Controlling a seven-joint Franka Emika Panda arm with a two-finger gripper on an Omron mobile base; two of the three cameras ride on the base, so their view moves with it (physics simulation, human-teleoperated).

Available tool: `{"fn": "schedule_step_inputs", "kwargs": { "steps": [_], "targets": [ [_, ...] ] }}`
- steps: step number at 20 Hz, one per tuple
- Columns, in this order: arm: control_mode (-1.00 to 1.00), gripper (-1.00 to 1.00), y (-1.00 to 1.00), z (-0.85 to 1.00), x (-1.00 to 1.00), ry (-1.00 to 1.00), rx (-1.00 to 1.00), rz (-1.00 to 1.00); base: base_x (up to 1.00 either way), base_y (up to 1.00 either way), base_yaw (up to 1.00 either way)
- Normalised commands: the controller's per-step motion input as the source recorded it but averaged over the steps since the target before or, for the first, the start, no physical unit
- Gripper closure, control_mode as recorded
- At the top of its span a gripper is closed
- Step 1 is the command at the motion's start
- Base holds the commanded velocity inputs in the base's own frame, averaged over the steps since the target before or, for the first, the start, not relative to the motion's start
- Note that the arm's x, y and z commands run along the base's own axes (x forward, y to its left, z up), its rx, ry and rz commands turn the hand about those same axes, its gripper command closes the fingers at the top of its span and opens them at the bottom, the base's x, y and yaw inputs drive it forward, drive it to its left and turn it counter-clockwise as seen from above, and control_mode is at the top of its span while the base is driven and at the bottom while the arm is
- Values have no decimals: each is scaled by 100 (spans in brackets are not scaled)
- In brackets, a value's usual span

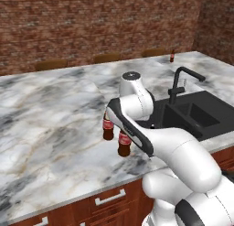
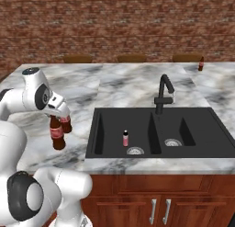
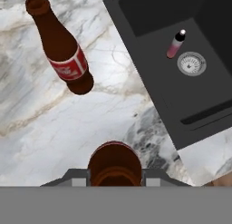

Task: Place the large bottle from the dining counter next to the other large bottle outside the sink, and place the small bottle from the dining counter next to the other small bottle inside the sink.

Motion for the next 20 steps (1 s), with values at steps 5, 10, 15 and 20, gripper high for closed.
{"fn": "schedule_step_inputs", "kwargs": {
  "steps": [5,10,15,20],
  "targets": [
    [-100,100,1,-22,0,-4,0,-4,0,0,0],
    [-100,100,0,-18,0,3,-3,-3,0,0,0],
    [-100,100,0,-16,0,1,-1,-1,0,0,0],
    [-100,100,0,-27,0,0,0,0,0,0,0]
  ]
}}
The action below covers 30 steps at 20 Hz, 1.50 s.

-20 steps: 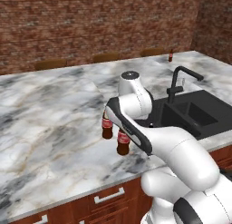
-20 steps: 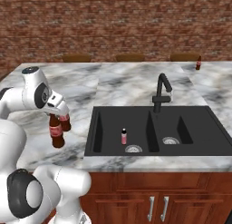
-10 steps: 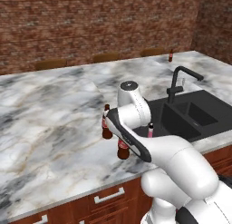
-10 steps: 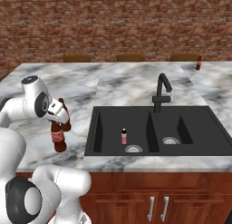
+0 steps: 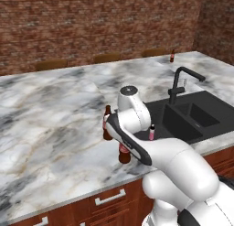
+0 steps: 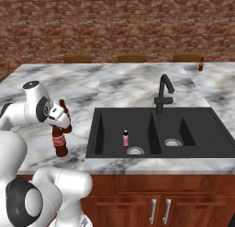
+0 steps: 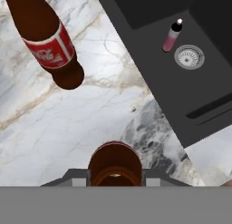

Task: Place the large bottle from the dining counter next to the other large bottle outside the sink, and place the small bottle from the dining counter next to the other small bottle inside the sink.

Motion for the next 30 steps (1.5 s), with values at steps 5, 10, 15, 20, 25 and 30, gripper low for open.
{"fn": "schedule_step_inputs", "kwargs": {
  "steps": [5,10,15,20,25,30],
  "targets": [
    [-100,100,0,-38,0,1,0,-2,0,0,0],
    [-100,100,0,-38,2,3,0,-2,0,0,0],
    [-100,100,0,-20,0,6,0,-1,0,0,0],
    [-100,100,0,0,0,0,0,0,0,0,0],
    [-100,100,0,0,0,0,0,0,0,0,0],
    [-100,100,0,0,0,0,0,0,0,0,0]
  ]
}}
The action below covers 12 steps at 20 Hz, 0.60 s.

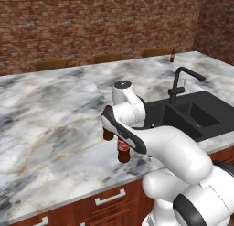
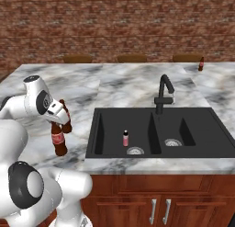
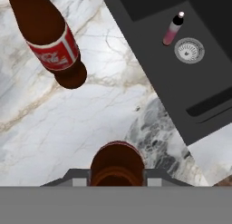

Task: Place the large bottle from the dining counter next to the other large bottle outside the sink, and place the small bottle from the dining counter next to the other small bottle inside the sink.

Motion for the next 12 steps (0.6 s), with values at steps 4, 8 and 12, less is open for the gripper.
{"fn": "schedule_step_inputs", "kwargs": {
  "steps": [4,8,12],
  "targets": [
    [-100,-100,0,0,0,0,0,0,0,0,0],
    [-100,-100,0,0,0,0,0,0,0,0,0],
    [-100,-100,0,0,0,0,0,0,0,0,0]
  ]
}}
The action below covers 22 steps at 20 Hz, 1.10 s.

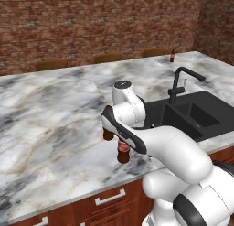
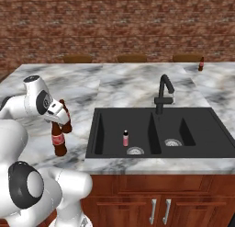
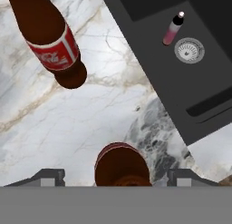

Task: Place the large bottle from the dining counter next to the other large bottle outside the sink, and place the small bottle from the dining counter next to the other small bottle inside the sink.

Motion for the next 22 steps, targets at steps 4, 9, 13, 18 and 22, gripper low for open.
{"fn": "schedule_step_inputs", "kwargs": {
  "steps": [4,9,13,18,22],
  "targets": [
    [-100,-100,0,15,-6,0,0,0,0,0,0],
    [-100,-100,0,52,0,0,0,0,0,0,0],
    [-100,-100,-12,50,-13,0,0,0,0,0,0],
    [-100,-100,-46,30,-67,-4,2,12,0,0,0],
    [-100,-100,-53,15,-74,-8,2,34,0,0,0]
  ]
}}
